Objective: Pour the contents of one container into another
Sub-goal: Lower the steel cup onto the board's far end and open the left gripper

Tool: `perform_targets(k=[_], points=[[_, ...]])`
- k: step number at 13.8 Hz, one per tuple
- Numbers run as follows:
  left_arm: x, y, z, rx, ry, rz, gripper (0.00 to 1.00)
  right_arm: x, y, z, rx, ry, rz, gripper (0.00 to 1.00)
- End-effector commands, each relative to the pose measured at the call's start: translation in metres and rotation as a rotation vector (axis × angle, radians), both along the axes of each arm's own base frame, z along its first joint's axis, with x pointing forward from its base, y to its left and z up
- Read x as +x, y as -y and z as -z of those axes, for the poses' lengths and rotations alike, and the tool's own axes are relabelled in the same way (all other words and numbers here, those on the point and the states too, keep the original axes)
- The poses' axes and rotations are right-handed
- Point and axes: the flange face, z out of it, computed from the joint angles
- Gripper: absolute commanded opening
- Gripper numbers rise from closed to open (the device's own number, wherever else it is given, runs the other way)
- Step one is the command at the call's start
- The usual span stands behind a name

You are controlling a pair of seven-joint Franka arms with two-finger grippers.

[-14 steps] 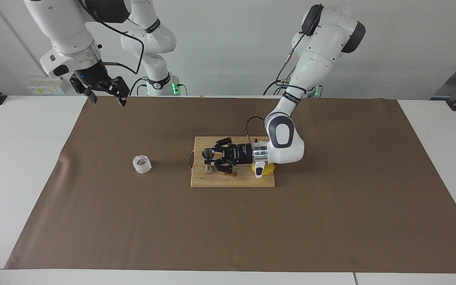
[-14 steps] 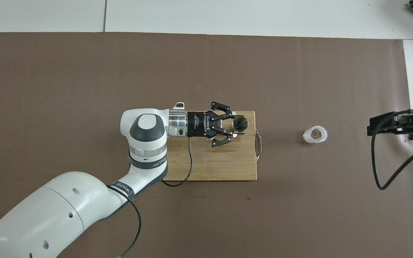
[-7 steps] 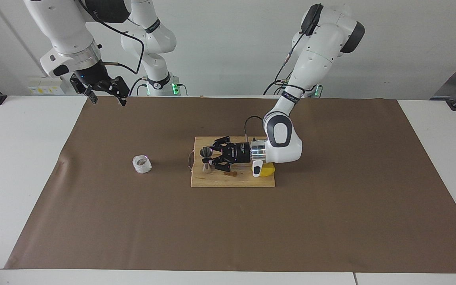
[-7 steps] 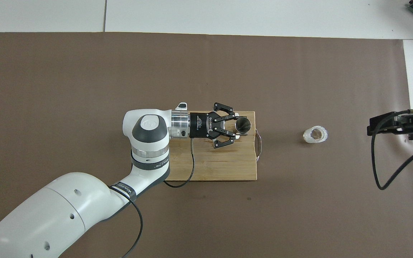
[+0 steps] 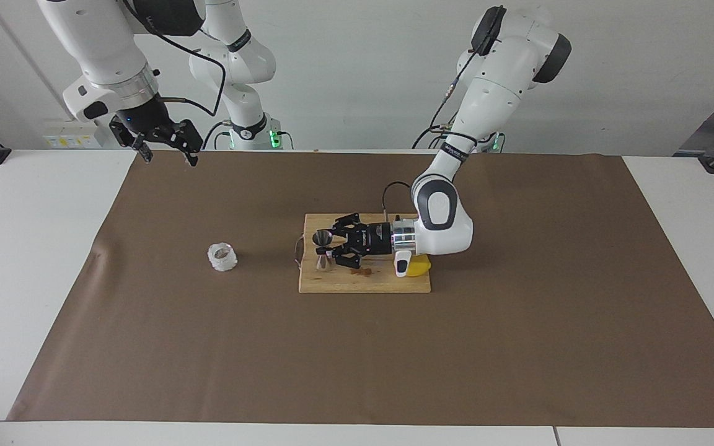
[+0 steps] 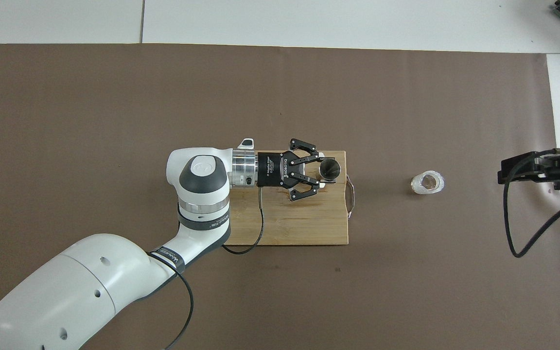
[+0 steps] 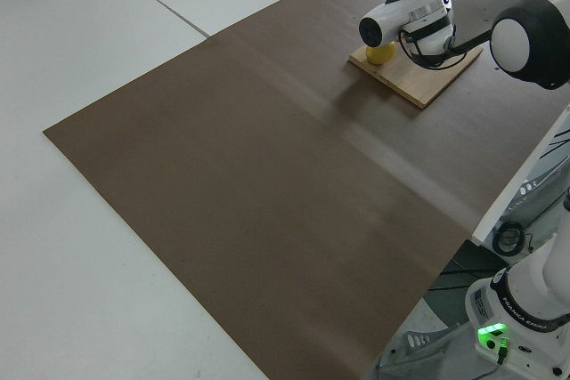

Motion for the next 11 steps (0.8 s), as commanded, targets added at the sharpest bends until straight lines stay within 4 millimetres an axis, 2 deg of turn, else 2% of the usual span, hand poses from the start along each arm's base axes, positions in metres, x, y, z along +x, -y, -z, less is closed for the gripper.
perform_targets(k=[1,5,11], points=[[0.000,0.005,-0.003,0.010,0.015,-0.015,0.00,-0.003,0.002,-0.002,0.029,-0.001,0.010,1.00],[-0.004,0.016,-0.001,0.013,0.015,-0.009,0.00,-0.003,0.002,-0.002,0.029,-0.001,0.010,1.00],[-0.004,0.014,0.005,0.024,0.010,-0.016,0.00,-0.003,0.002,-0.002,0.029,-0.001,0.012,1.00]])
